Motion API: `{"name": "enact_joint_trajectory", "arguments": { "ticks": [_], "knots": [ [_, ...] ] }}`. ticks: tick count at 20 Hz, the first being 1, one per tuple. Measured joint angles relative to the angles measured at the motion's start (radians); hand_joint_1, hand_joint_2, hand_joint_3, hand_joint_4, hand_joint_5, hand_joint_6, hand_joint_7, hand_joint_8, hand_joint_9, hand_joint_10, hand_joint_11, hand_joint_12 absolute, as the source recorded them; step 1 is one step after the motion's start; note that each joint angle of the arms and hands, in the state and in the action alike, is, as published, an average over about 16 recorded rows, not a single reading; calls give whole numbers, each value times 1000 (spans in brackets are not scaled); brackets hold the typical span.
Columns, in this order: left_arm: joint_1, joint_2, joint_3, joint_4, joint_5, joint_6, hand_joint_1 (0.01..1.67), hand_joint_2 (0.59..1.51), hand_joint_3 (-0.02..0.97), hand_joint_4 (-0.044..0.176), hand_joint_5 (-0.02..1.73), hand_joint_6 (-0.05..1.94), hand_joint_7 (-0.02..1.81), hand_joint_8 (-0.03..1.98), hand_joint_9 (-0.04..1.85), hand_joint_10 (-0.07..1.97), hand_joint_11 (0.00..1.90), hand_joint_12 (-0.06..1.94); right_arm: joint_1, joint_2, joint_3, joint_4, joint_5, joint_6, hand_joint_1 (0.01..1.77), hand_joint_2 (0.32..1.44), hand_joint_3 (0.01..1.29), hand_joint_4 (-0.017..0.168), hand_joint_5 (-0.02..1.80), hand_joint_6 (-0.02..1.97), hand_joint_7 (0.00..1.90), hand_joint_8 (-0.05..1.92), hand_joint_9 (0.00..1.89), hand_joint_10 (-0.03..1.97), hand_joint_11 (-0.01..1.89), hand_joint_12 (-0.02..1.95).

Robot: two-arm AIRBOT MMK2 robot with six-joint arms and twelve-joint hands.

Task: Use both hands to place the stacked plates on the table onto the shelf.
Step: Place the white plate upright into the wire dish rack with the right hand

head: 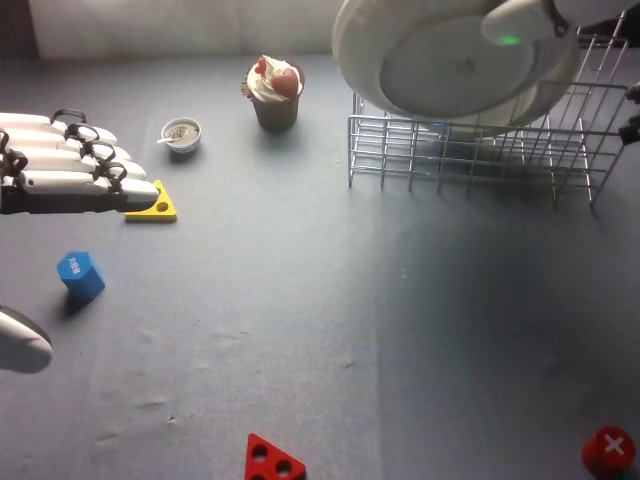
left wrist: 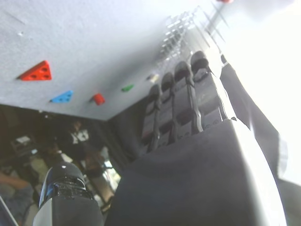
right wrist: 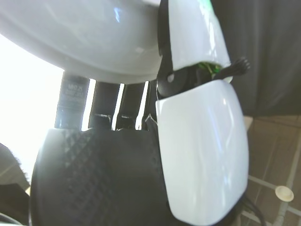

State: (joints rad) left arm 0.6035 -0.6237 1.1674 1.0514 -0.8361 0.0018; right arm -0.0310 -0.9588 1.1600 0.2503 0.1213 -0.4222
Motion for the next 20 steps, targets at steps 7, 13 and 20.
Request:
{"name": "enact_joint_trajectory", "arguments": {
  "ticks": [7,13,20],
  "knots": [
    [0,2,-15,-8,1,0,52,941,-1,0,99,13,130,-2,128,9,122,8,-20,-11,38,11,-3,8,1488,931,15,-10,912,900,1089,552,1147,634,1017,1332],
    [0,3,-23,-11,-1,0,70,939,-1,0,97,13,122,-2,121,8,118,8,-44,-41,82,25,7,17,1488,931,15,-10,909,906,1075,557,1129,689,1017,1340],
    [0,4,-29,-11,-7,0,81,936,-1,0,95,13,118,-1,113,8,114,8,-93,-85,128,44,32,29,1488,931,14,-10,918,906,1085,536,1133,676,1011,1339]
  ]
}}
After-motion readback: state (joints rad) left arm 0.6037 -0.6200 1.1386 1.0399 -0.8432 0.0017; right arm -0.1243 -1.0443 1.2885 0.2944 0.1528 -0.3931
